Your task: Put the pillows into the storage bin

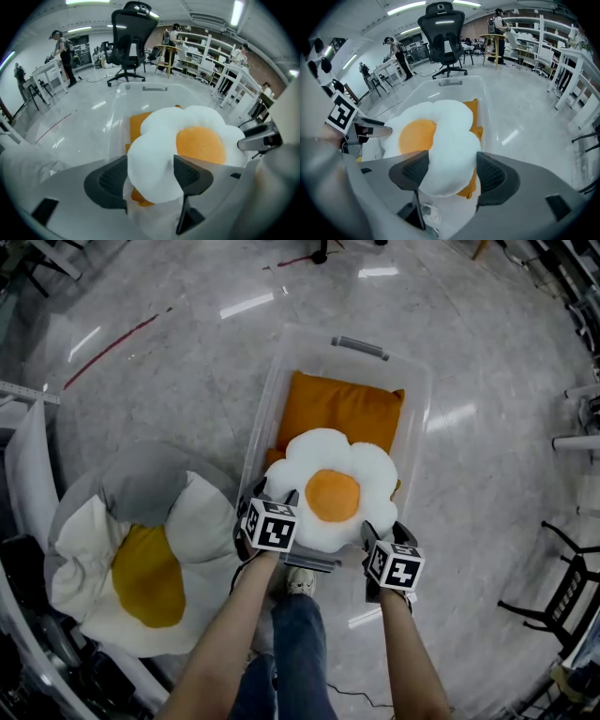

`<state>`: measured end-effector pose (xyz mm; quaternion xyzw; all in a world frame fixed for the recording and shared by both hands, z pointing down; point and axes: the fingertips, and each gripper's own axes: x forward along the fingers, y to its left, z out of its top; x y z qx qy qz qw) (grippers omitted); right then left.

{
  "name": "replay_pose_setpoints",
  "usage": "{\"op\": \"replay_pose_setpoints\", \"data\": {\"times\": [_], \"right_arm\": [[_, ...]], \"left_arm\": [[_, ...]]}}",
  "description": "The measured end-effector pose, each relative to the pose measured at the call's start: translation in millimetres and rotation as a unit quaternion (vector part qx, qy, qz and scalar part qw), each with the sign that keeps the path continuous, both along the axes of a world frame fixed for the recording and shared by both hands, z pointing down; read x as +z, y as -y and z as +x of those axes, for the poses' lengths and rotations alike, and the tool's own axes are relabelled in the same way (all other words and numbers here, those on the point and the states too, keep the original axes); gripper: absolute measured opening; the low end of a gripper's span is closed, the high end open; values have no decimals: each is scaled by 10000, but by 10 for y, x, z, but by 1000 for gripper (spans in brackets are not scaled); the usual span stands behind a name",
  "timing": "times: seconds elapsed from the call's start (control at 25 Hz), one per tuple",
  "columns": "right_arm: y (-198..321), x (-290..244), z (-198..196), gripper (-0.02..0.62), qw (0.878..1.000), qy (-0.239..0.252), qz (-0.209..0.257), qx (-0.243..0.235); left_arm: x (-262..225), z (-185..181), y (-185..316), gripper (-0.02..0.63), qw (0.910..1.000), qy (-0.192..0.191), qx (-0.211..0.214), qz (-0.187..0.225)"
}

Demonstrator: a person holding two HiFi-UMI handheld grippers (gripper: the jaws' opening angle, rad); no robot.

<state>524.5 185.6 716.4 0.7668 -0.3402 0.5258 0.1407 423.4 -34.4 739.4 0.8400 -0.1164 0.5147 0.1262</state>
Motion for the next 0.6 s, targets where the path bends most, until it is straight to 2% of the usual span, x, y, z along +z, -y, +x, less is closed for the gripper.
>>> {"op": "replay_pose_setpoints", "data": {"times": [0.04,0.12,0.16,0.28,0.44,0.6], "right_arm": [[-31,-13,9,322,10000,-13,-13,88],[-96,-59,36,393,9995,-32,34,327],[-129,-89,46,403,9990,-41,87,438],[-172,-203,32,414,9980,-130,303,540],[-88,-420,-36,414,9966,-355,641,373],[61,-714,-136,414,9935,-544,974,234]], "left_arm": [[-39,-10,27,316,9999,-83,-121,-32],[-118,-31,32,330,9994,-228,-229,-136],[-157,-48,18,333,9992,-285,-241,-166],[-285,-110,-1,333,9986,-449,-264,-121],[-494,-169,1,331,9972,-668,-339,-68],[-852,-217,21,331,9935,-1070,-399,44]]}}
